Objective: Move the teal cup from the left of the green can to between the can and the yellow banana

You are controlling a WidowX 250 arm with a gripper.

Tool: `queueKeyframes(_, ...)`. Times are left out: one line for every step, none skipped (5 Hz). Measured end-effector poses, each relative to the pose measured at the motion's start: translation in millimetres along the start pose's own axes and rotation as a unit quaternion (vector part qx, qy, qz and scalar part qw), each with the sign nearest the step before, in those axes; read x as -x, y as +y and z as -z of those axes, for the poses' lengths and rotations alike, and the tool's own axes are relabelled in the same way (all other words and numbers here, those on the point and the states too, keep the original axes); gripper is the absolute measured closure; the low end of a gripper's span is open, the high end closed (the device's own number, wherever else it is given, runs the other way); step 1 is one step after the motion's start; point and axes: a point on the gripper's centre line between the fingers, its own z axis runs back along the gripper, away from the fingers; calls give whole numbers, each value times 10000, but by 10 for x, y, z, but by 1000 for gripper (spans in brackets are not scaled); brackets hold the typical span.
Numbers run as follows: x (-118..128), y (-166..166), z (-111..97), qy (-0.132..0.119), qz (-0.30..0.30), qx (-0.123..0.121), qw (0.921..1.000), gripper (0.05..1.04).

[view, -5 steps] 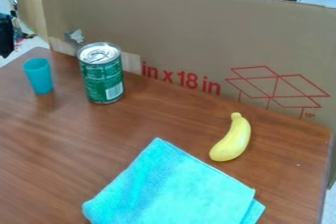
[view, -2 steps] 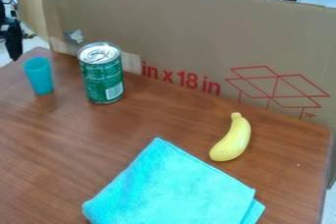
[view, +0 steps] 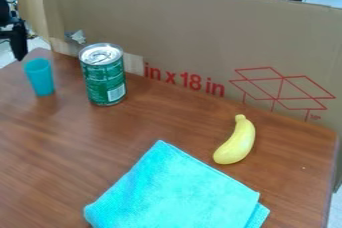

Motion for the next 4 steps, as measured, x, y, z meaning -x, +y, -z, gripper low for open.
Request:
queueKeyframes(-28, -161, 43, 72, 165, 34, 9998, 82)
queueKeyframes(-34, -232, 79, 128, 193, 51, 9997, 82)
queueKeyframes(-18, -351, 191, 353, 322, -33, 9989, 82)
queueKeyframes(19, -359, 250, 550, 288, -149, 9980, 82)
